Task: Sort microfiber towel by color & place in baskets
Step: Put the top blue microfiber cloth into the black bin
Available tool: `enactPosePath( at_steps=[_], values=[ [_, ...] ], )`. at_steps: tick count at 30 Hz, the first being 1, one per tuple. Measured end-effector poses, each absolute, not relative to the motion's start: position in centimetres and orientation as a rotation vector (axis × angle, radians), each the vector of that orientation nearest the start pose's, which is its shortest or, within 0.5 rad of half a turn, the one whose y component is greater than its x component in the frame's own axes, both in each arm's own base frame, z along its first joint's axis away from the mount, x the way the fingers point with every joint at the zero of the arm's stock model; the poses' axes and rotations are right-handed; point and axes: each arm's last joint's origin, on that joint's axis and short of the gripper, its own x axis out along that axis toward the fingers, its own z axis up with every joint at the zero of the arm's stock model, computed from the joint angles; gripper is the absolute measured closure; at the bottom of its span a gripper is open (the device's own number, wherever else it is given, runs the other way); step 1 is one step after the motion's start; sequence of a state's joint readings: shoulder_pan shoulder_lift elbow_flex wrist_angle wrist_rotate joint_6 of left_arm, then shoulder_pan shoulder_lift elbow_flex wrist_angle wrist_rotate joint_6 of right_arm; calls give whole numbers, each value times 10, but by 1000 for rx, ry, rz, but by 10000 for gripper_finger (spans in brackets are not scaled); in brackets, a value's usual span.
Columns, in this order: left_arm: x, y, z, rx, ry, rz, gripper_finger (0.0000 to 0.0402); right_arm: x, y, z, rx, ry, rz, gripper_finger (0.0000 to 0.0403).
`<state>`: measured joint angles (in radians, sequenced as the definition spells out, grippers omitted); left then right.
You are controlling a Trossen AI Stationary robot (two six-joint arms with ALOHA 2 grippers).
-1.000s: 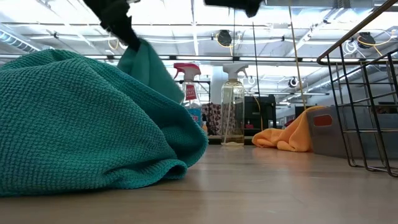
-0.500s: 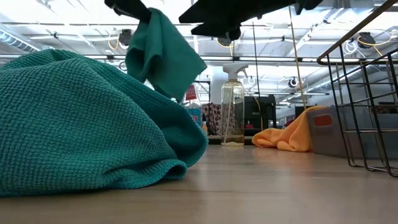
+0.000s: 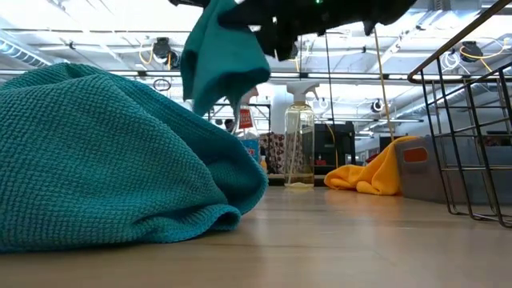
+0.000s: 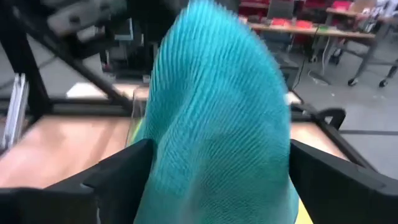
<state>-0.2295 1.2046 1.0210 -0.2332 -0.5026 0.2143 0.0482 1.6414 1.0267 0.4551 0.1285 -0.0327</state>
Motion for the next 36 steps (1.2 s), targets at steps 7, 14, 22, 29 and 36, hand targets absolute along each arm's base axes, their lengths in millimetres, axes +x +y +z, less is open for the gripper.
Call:
enactPosePath(
  at_steps=[7, 14, 22, 29, 36],
  values=[
    [270, -49, 318, 369, 432, 224, 400, 375, 17, 253, -41, 129, -72, 117],
    [272, -49, 321, 344, 388, 231, 390, 376, 17, 251, -16, 137, -72, 279],
    [272, -50, 319, 201, 388, 249, 326, 374, 19, 247, 12, 183, -66, 383],
    [270, -51, 316, 127, 417, 241, 238, 366, 30, 252, 20, 230, -41, 397],
    [268, -55, 314, 92, 423, 235, 180, 344, 40, 270, 19, 305, -60, 398]
  ],
)
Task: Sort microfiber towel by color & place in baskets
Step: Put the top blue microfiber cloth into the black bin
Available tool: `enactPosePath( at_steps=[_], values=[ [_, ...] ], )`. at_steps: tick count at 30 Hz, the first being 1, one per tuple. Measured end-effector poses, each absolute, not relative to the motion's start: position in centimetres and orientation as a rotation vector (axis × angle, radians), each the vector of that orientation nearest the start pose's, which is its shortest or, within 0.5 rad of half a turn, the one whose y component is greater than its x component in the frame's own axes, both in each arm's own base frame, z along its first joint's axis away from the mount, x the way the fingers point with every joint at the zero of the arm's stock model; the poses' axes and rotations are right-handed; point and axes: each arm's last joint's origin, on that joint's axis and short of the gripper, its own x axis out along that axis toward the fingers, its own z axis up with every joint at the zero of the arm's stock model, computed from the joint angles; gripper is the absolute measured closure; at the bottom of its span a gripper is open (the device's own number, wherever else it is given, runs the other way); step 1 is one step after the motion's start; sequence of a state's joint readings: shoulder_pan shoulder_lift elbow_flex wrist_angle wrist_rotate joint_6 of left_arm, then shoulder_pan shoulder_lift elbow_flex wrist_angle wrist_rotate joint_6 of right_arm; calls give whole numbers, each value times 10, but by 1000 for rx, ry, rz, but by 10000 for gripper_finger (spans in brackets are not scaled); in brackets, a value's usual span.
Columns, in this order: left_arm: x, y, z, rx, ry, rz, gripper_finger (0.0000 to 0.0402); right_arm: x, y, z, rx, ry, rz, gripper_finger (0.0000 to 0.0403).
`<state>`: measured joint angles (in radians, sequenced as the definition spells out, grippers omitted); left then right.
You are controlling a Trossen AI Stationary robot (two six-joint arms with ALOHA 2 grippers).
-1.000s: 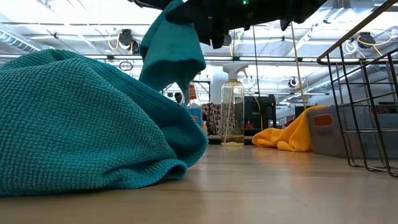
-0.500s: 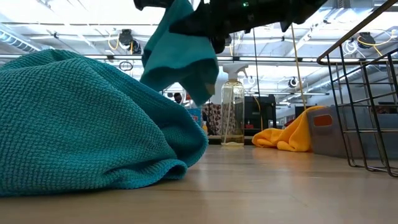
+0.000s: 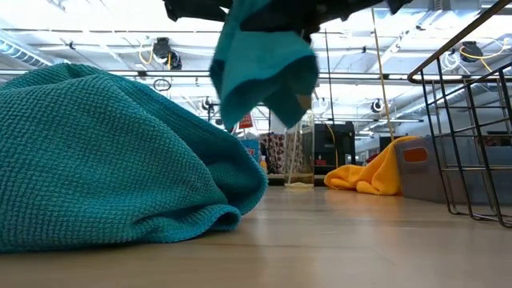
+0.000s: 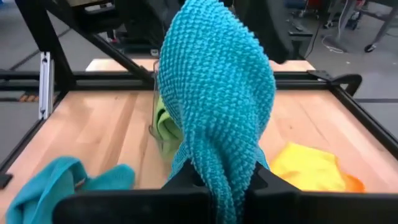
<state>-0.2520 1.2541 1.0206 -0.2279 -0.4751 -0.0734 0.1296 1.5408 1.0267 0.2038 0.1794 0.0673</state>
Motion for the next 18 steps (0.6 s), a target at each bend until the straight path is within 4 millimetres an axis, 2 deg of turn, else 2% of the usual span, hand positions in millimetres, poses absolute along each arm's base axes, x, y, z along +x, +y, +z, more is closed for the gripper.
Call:
enactPosePath(
  at_steps=[9, 18],
  values=[
    [268, -59, 315, 36, 414, 235, 173, 308, 47, 299, 8, 354, -43, 399],
    [276, -65, 305, 33, 441, 226, 173, 254, 50, 322, 18, 463, -147, 398]
  ],
)
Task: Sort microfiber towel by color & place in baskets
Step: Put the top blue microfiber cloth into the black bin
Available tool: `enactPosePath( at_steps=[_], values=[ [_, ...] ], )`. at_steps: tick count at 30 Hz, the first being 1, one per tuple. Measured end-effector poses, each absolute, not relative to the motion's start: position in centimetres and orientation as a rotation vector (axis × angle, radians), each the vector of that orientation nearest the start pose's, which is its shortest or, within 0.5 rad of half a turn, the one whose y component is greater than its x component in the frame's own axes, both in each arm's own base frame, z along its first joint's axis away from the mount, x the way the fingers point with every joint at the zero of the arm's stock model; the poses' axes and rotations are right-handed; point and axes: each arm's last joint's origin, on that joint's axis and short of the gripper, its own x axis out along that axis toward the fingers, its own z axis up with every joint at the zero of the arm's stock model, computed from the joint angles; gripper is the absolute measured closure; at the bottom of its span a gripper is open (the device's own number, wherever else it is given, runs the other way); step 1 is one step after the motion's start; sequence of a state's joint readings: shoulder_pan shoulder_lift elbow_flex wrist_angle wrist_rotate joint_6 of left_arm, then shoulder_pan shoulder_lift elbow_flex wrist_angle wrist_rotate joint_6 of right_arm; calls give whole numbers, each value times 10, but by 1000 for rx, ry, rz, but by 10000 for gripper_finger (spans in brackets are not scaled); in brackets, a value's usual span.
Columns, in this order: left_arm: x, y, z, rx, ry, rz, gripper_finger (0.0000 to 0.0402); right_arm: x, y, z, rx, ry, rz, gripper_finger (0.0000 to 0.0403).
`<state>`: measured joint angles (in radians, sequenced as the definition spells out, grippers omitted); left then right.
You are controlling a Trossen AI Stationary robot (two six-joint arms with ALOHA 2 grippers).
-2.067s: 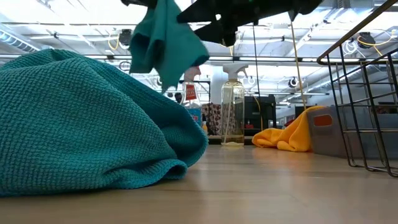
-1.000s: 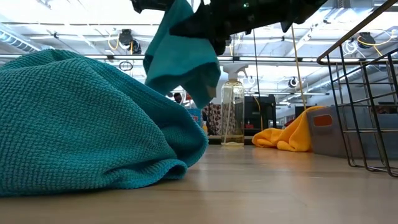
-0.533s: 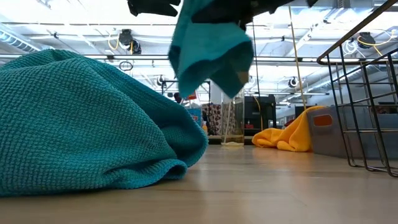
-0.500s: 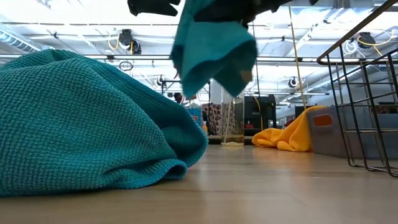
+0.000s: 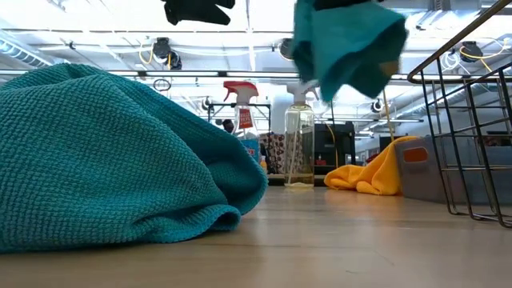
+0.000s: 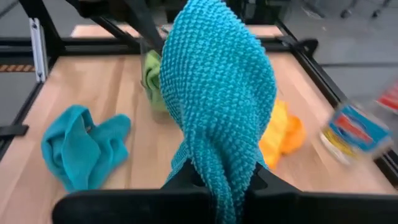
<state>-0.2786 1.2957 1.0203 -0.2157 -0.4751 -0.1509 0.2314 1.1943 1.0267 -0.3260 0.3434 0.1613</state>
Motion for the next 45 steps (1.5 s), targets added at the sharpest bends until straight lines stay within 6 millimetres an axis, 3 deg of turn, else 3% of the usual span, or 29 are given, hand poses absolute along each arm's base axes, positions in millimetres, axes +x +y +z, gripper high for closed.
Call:
enactPosePath(
  at_steps=[7, 19, 32, 45],
  values=[
    [287, -68, 292, 46, 471, 229, 173, 216, 47, 332, 64, 523, -200, 396],
    [303, -74, 283, 32, 415, 220, 173, 171, 47, 325, 178, 736, -250, 395],
    [310, -76, 283, 33, 378, 214, 173, 139, 49, 316, 274, 920, -307, 395],
    [310, -76, 283, 31, 375, 214, 173, 128, 53, 311, 380, 1086, -259, 395]
  ],
)
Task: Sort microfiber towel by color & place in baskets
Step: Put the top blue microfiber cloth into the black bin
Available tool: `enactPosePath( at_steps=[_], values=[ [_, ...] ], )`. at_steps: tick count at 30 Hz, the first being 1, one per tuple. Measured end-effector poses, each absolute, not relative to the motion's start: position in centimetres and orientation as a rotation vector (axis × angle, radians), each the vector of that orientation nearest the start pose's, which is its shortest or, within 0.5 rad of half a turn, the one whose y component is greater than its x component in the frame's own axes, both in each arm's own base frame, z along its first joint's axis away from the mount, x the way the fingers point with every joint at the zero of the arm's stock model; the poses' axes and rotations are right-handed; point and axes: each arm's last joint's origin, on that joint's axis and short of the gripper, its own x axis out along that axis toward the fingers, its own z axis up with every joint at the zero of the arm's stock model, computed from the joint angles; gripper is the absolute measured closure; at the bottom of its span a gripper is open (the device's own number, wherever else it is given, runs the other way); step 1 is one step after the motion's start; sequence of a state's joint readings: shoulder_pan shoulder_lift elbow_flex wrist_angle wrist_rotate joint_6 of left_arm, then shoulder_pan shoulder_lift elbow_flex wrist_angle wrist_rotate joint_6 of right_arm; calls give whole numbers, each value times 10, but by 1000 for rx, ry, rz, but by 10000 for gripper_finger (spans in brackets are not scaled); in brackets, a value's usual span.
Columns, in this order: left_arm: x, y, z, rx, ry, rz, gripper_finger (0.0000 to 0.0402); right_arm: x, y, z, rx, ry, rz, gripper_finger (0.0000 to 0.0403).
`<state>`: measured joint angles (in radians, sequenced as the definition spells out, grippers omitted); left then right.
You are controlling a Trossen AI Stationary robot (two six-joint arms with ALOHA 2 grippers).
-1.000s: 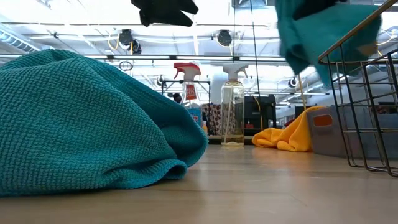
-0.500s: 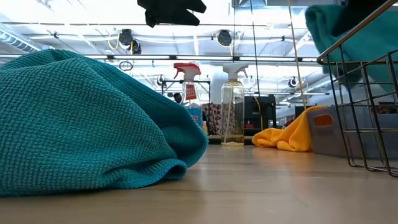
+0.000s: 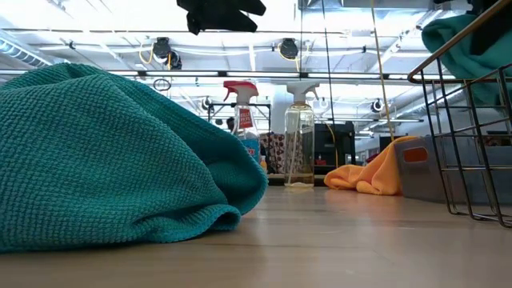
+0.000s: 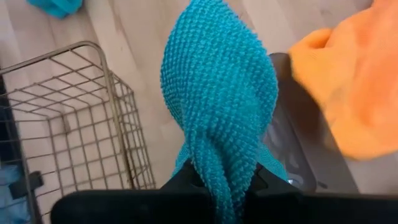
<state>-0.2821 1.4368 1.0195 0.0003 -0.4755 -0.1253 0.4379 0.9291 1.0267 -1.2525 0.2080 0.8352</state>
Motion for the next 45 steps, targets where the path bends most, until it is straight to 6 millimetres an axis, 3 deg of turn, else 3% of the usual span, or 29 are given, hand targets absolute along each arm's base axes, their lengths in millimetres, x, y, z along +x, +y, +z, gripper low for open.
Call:
enactPosePath(
  at_steps=[23, 30, 38, 45],
  values=[
    [318, -78, 268, 52, 422, 217, 173, 128, 52, 311, 310, 1068, -281, 395],
    [318, -78, 268, 54, 422, 217, 173, 135, 51, 307, 141, 1040, -337, 395],
    [318, -78, 268, 53, 422, 217, 173, 153, 58, 295, 23, 1114, -357, 395],
    [318, -78, 268, 53, 422, 217, 173, 160, 62, 270, 87, 1188, -463, 395]
  ],
)
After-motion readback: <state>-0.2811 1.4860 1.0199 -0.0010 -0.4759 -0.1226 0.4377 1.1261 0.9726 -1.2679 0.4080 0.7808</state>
